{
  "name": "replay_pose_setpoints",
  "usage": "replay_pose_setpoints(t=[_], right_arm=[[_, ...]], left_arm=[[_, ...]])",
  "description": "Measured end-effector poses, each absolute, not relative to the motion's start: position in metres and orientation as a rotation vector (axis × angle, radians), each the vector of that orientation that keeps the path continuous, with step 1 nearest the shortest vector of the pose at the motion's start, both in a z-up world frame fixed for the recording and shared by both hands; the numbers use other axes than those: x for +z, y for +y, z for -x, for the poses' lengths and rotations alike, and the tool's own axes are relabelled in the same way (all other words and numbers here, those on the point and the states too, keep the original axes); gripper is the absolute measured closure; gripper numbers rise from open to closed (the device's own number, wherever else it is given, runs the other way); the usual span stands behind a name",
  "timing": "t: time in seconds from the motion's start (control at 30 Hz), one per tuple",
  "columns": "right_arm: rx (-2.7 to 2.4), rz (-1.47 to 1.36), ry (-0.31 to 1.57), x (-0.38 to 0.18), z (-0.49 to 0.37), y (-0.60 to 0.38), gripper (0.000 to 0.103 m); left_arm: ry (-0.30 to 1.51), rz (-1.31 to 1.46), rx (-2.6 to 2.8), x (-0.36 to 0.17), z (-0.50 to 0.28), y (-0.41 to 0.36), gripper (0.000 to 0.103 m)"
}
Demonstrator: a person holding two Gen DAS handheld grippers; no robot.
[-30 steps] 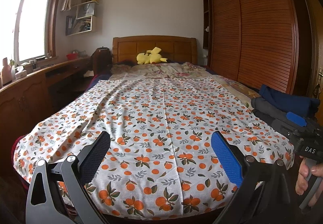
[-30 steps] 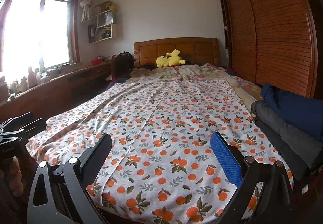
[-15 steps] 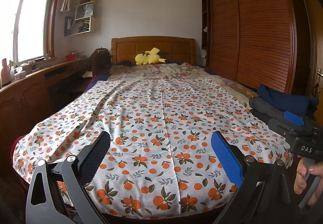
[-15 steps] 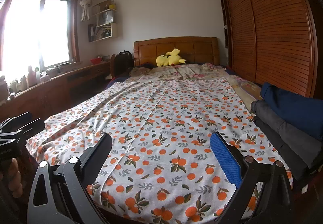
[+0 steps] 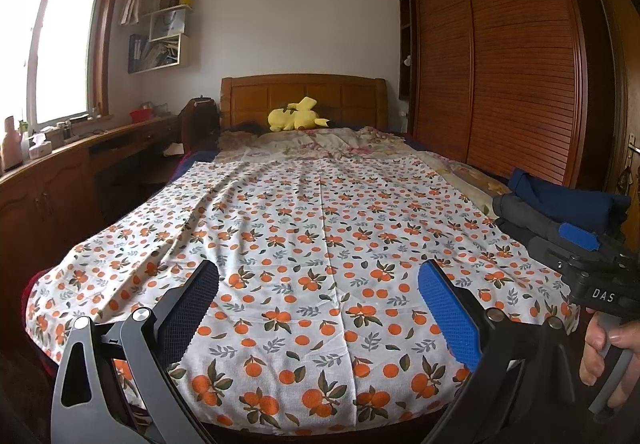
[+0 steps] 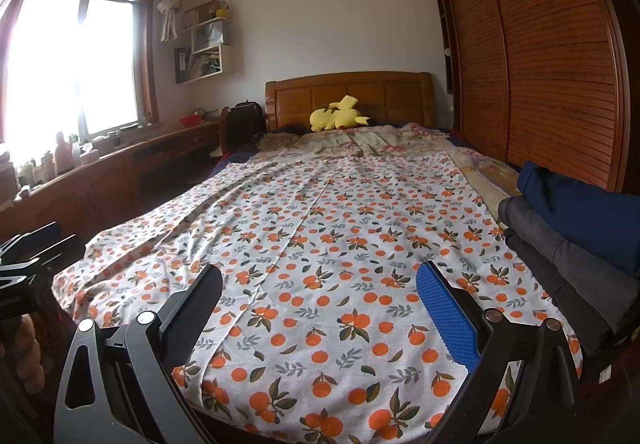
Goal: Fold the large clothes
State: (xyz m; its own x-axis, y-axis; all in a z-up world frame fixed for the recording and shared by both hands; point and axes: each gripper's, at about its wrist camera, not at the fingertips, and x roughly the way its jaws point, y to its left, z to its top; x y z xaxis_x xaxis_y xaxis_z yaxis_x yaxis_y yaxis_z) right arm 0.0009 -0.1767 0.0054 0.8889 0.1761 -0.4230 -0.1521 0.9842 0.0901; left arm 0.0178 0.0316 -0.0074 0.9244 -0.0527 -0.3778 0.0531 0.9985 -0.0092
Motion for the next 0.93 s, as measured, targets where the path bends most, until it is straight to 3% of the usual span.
replay_pose_setpoints(t=[0.93], right_arm=[[0.168, -0.06, 0.439, 0.0063, -0.002, -0.1751, 0.009]], left_arm=[[0.389, -0.001, -0.05, -0.0049, -0.0168, 0.0319, 0.003]])
